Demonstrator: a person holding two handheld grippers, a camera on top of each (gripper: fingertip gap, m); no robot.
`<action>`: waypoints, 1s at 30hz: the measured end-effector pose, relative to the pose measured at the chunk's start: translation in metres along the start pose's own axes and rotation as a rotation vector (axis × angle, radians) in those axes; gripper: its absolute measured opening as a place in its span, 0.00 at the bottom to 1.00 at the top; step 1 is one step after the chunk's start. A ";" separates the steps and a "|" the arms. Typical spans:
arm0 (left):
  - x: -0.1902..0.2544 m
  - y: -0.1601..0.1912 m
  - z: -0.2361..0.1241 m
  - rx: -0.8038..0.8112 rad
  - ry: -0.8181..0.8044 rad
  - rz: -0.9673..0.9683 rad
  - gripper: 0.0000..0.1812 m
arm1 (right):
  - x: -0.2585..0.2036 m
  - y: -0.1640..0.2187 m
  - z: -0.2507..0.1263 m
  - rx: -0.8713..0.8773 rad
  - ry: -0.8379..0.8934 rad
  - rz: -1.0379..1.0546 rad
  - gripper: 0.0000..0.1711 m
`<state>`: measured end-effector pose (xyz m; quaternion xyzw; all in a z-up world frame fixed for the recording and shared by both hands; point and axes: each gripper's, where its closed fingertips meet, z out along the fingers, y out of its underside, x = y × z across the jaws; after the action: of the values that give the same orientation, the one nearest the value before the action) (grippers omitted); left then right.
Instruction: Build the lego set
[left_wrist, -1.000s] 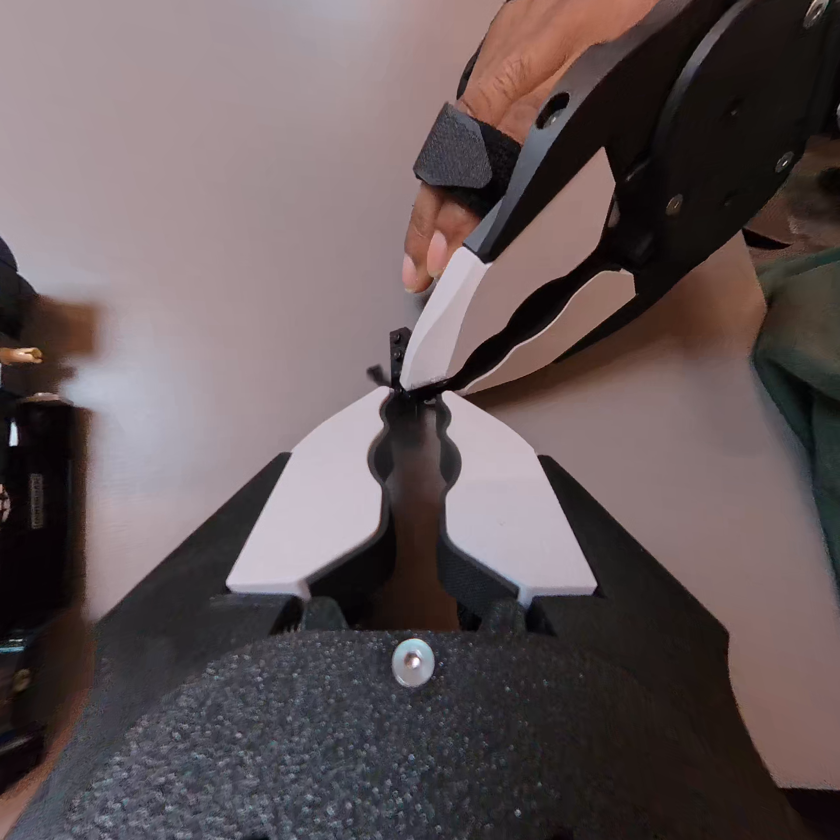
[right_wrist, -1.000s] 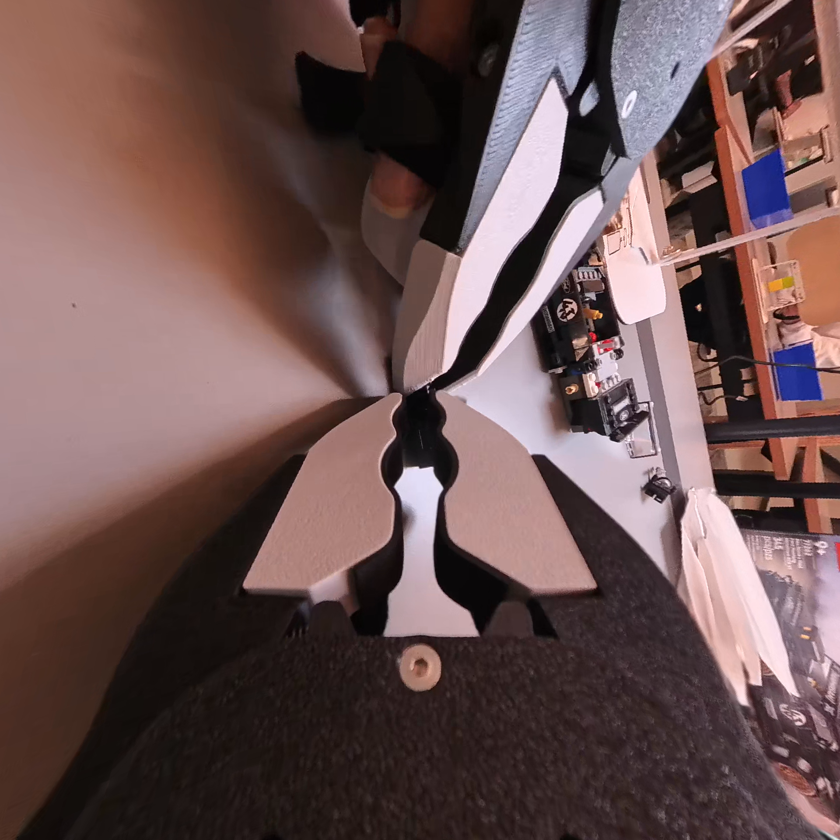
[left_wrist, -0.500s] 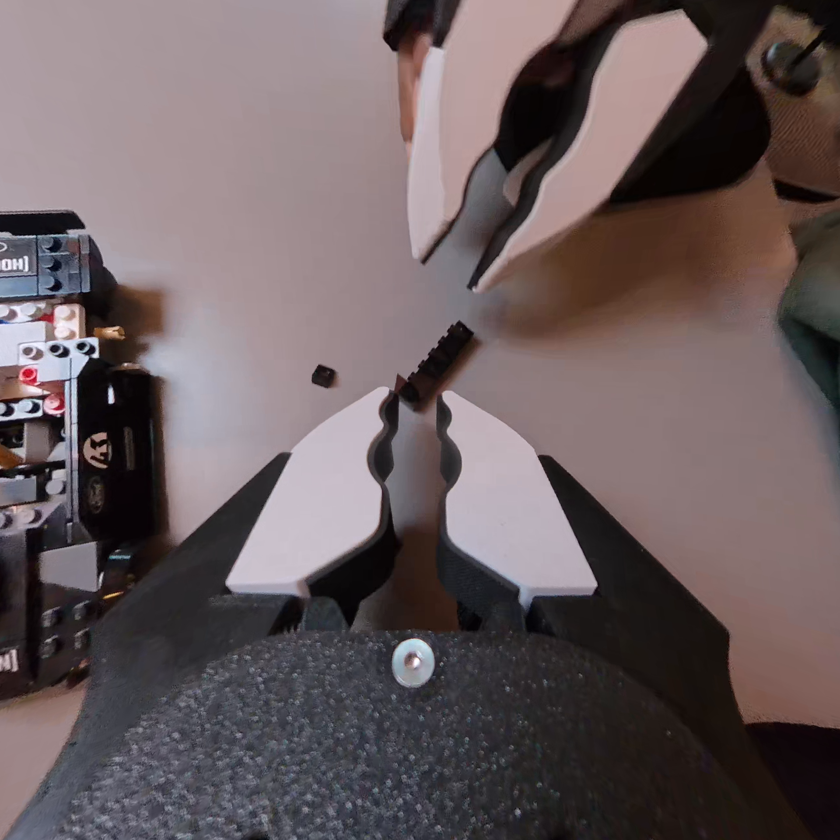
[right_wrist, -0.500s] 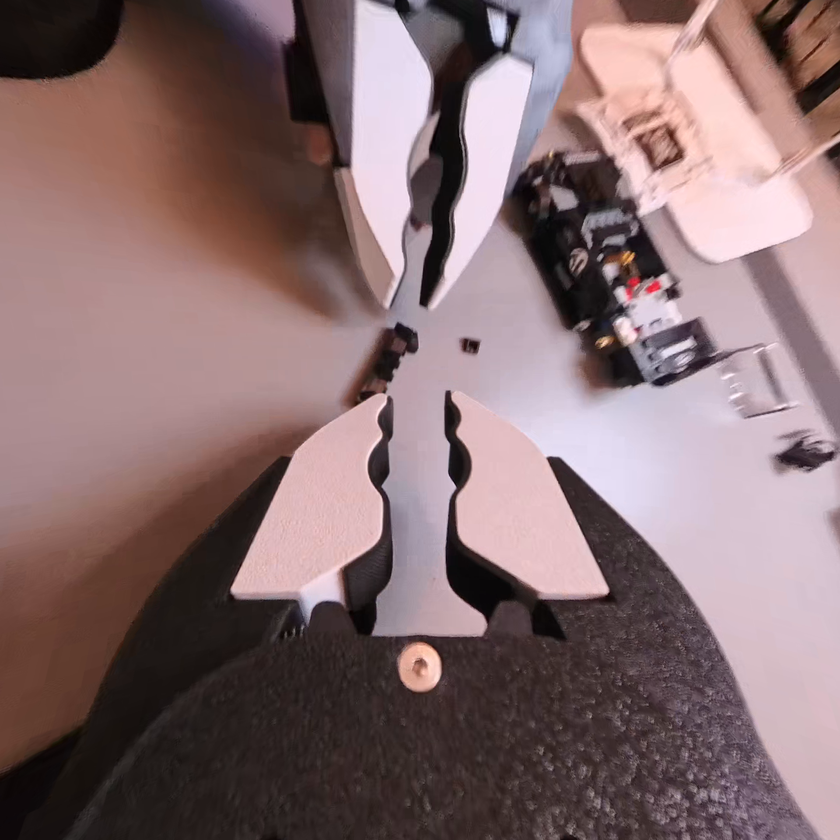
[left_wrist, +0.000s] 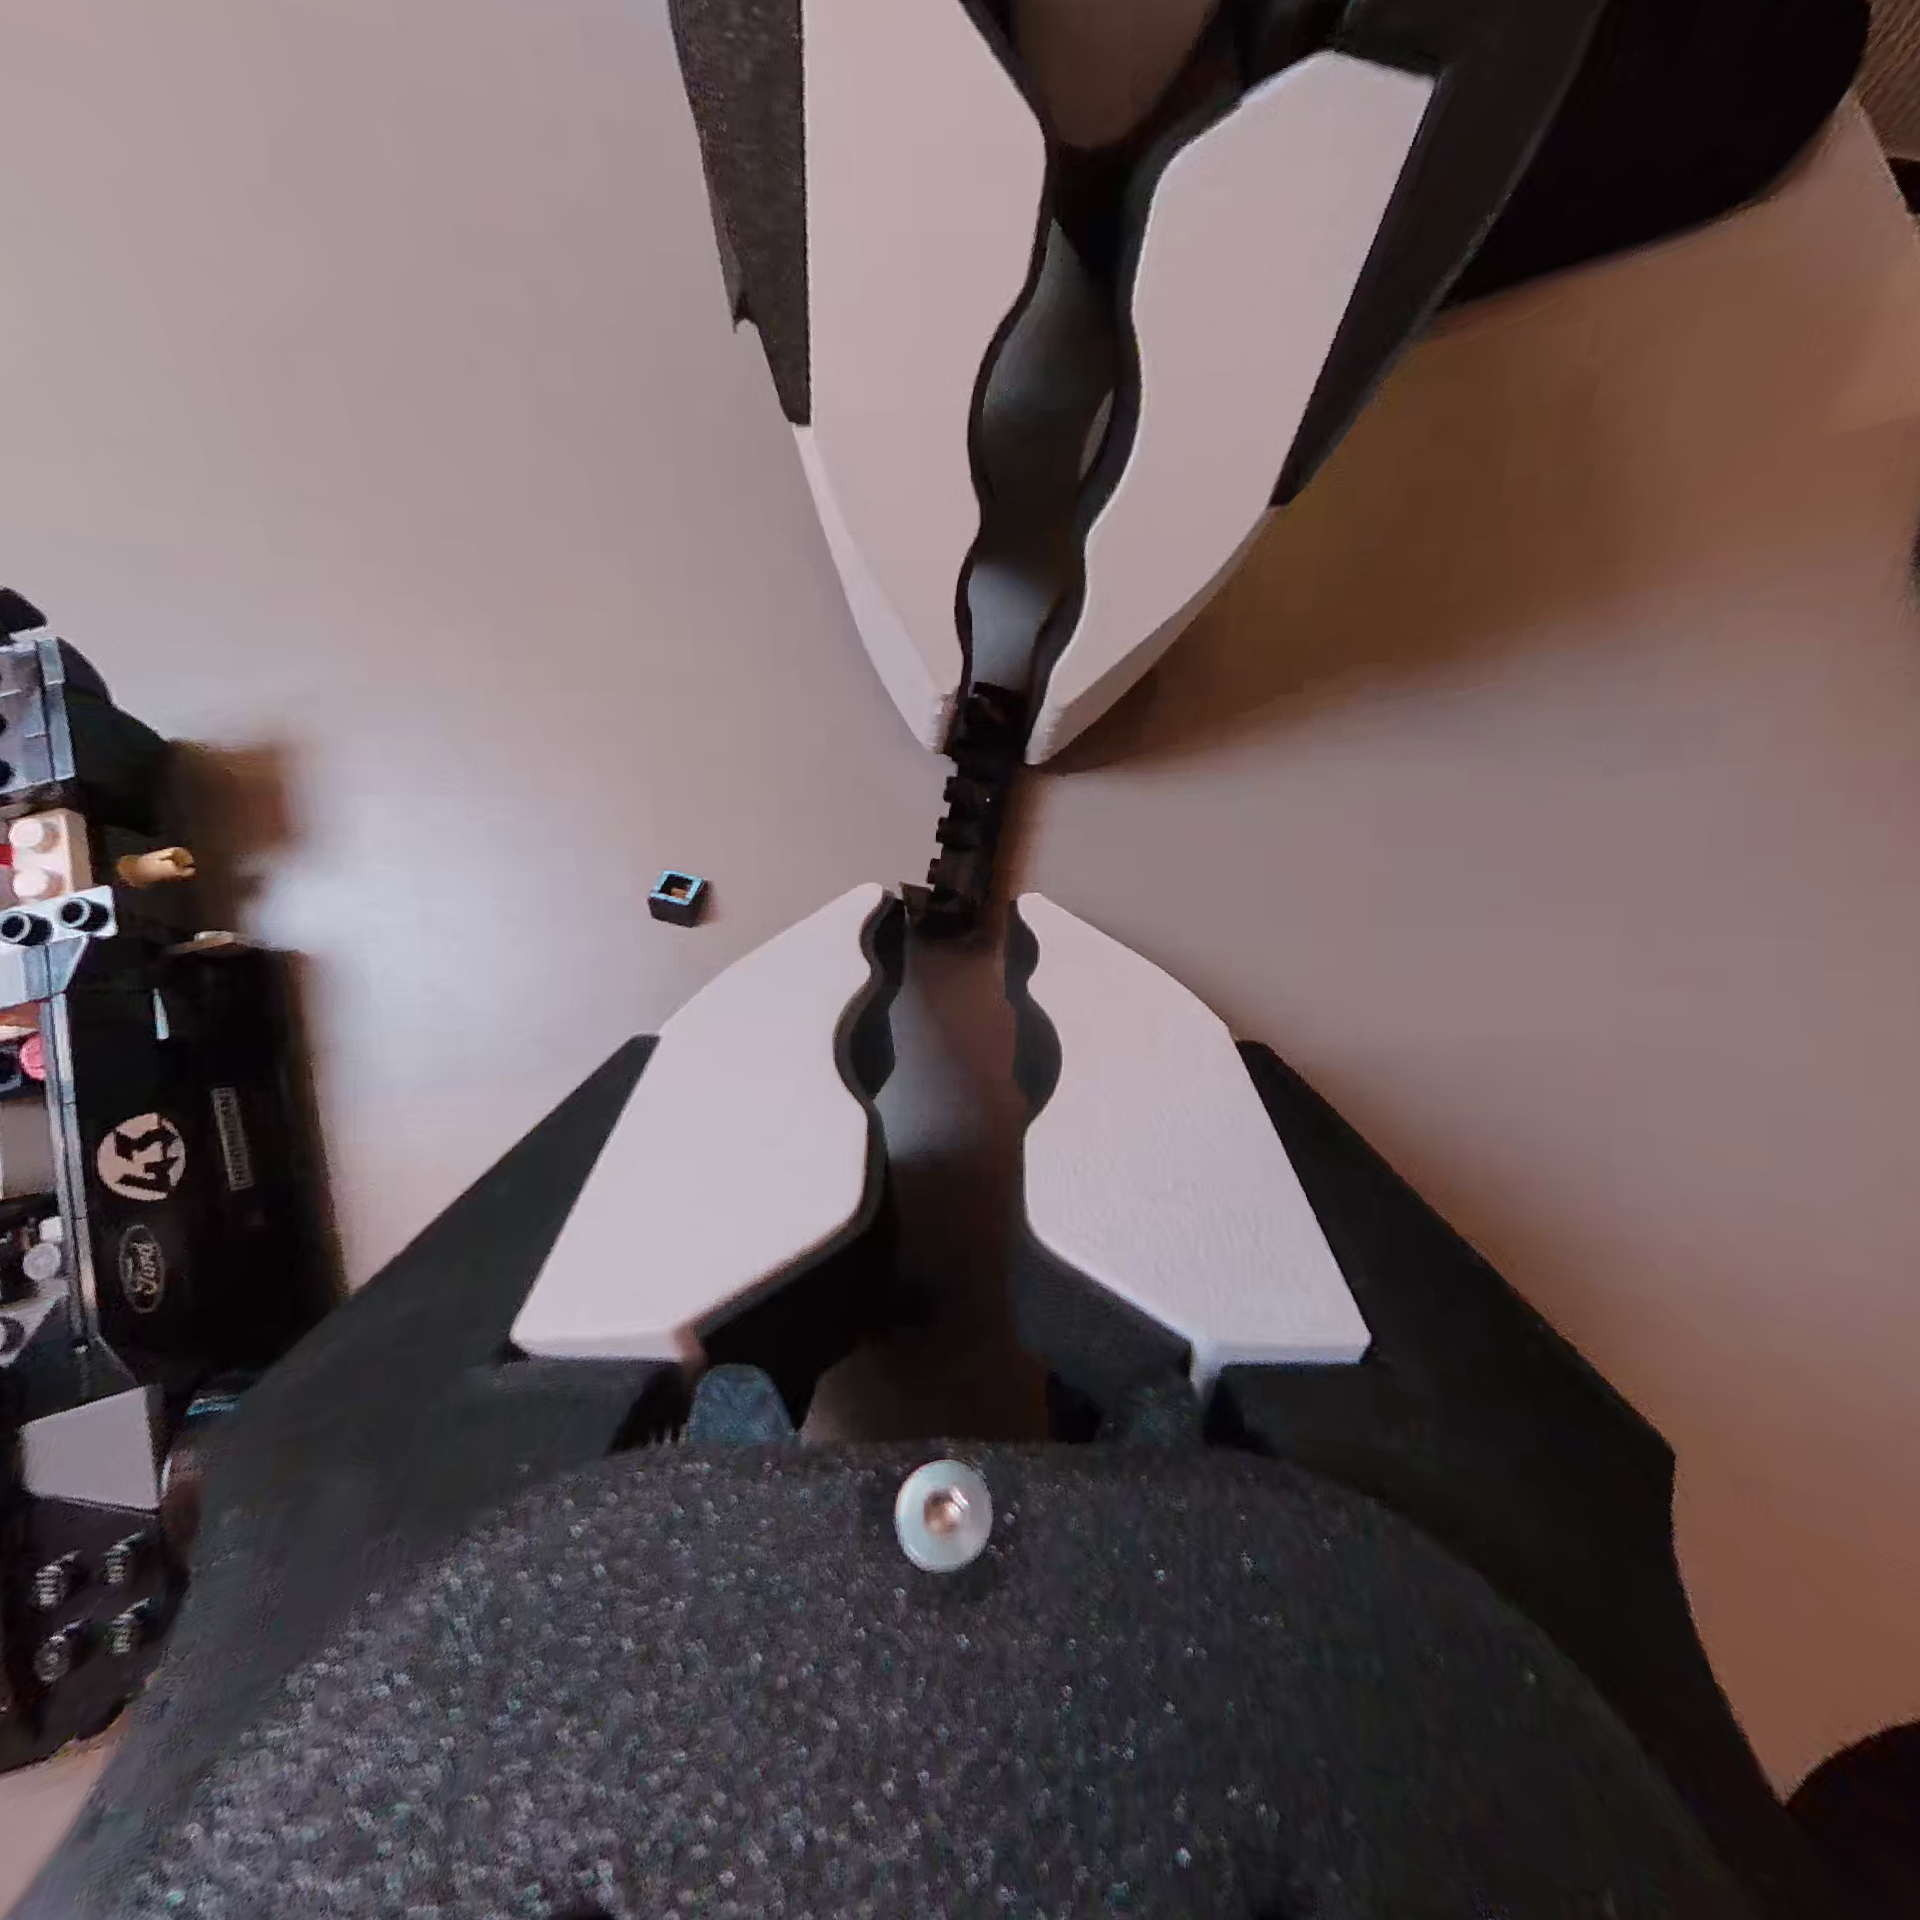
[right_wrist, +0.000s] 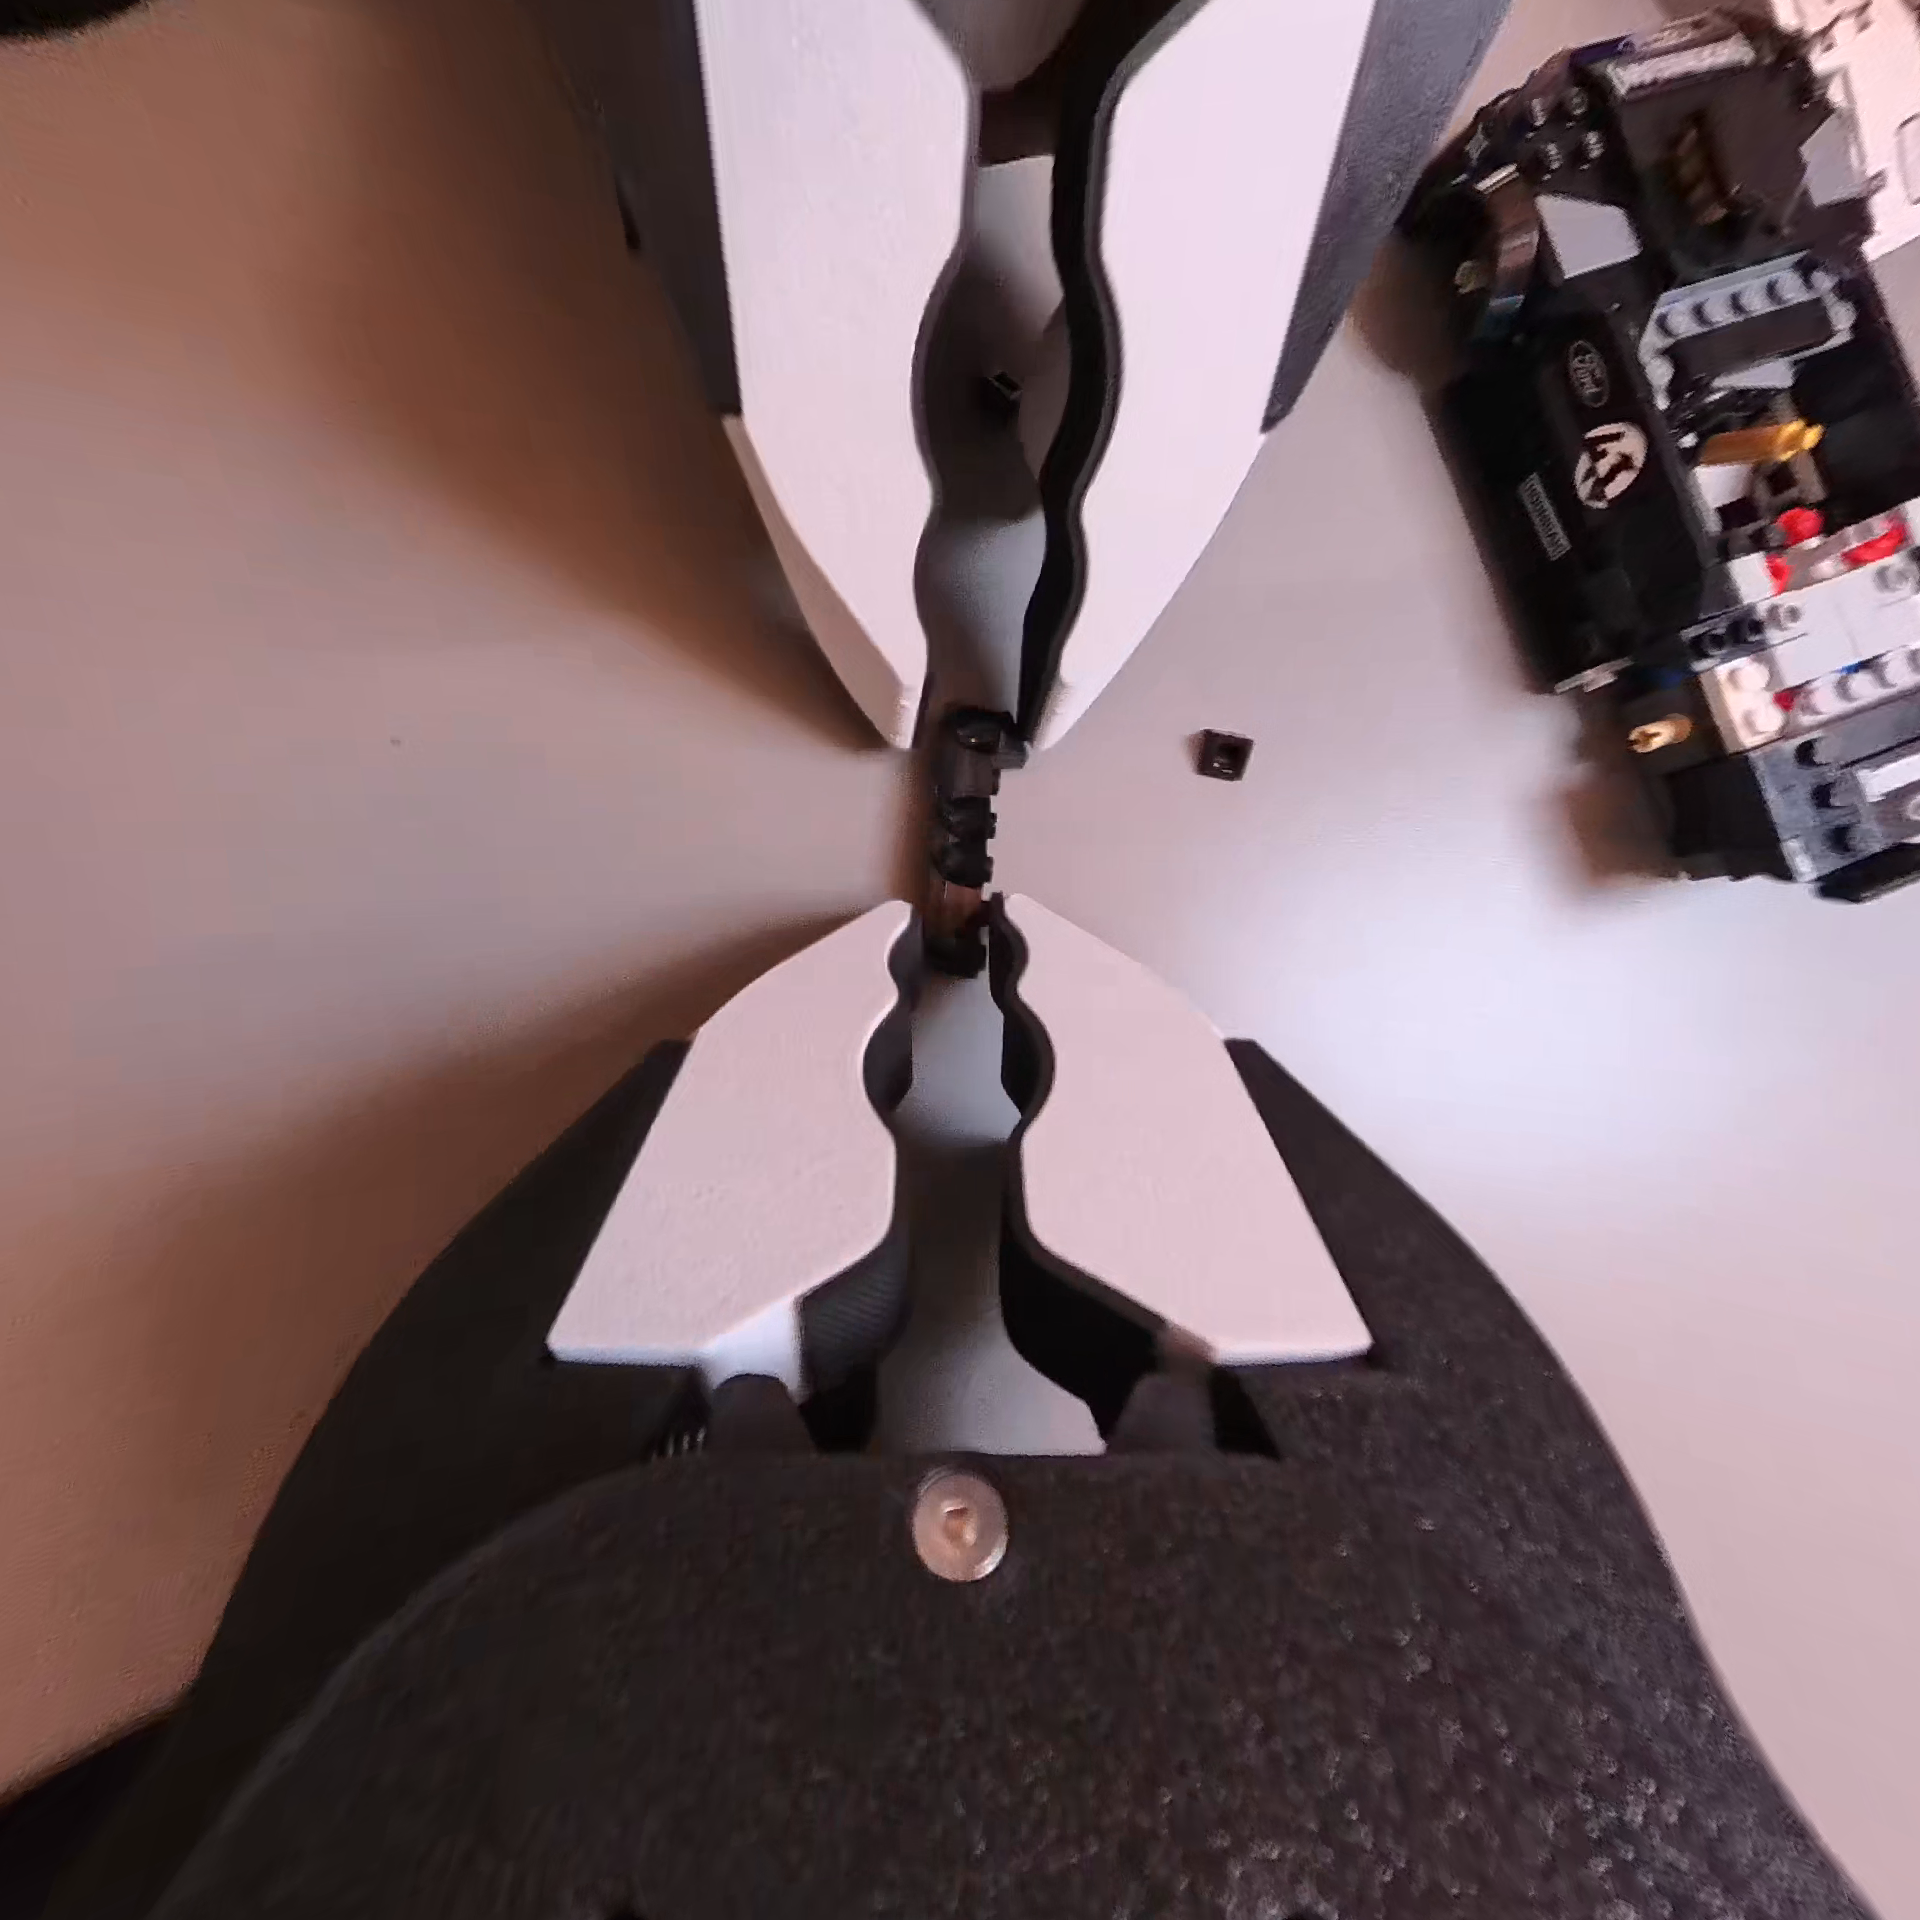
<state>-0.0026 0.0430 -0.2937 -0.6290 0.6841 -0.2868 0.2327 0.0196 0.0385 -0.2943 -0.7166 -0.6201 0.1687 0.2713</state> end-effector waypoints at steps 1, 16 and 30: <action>0.000 -0.002 -0.002 0.014 0.006 -0.011 0.10 | 0.002 0.000 -0.001 0.001 0.023 -0.032 0.07; 0.006 -0.010 0.000 0.074 0.063 -0.105 0.08 | 0.004 -0.009 -0.015 0.097 0.367 -0.400 0.15; 0.010 -0.001 0.002 0.003 0.004 0.043 0.12 | -0.007 -0.006 -0.007 0.059 0.063 -0.112 0.09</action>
<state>-0.0017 0.0326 -0.2935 -0.6133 0.6975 -0.2840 0.2381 0.0181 0.0309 -0.2859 -0.6773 -0.6451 0.1491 0.3207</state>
